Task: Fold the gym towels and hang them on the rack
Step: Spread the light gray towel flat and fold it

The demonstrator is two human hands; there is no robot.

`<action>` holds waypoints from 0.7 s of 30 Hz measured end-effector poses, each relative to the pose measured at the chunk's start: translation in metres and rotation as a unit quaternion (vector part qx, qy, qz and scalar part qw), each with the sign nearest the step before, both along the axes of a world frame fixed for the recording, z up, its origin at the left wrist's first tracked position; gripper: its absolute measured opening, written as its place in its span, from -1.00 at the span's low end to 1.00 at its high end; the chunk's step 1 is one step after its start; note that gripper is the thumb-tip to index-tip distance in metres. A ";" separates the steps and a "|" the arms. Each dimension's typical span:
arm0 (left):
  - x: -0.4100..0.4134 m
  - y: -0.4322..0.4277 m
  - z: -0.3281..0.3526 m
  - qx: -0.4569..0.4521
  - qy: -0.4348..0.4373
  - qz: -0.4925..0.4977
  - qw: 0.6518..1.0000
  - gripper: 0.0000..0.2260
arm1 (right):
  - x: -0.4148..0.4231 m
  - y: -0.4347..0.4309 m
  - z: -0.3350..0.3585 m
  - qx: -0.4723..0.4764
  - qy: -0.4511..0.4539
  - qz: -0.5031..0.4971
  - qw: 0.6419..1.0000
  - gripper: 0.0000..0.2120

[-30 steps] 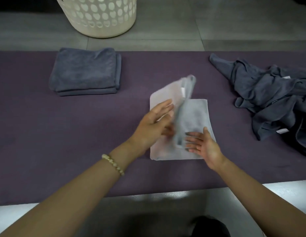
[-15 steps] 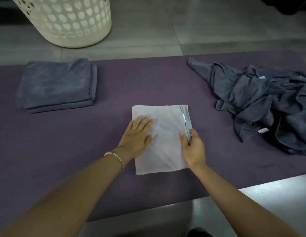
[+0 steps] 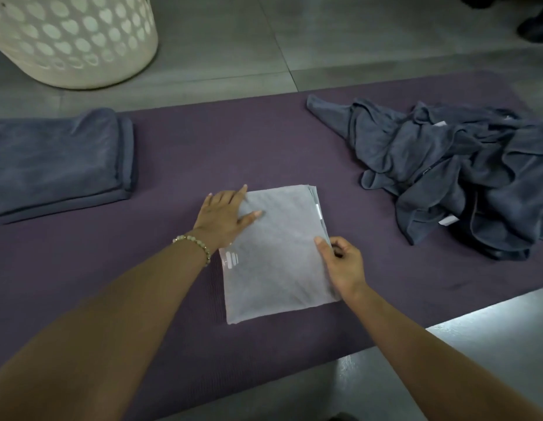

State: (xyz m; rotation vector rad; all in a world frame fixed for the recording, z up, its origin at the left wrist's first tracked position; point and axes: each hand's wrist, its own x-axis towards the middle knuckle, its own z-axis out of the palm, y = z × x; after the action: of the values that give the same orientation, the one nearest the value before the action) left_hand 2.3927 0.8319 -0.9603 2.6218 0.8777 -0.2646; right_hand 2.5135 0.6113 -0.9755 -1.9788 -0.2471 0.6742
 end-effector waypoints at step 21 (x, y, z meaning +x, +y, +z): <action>0.045 0.024 0.101 -0.223 0.236 0.016 0.946 -0.51 | 0.005 -0.009 0.020 -0.035 0.050 0.030 0.998 -0.71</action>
State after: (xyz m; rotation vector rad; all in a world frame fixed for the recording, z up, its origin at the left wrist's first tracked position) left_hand 2.4376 0.8562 -0.8595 2.1448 0.8743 -0.9891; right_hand 2.5181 0.6022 -0.9554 -2.0033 -0.2260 0.8284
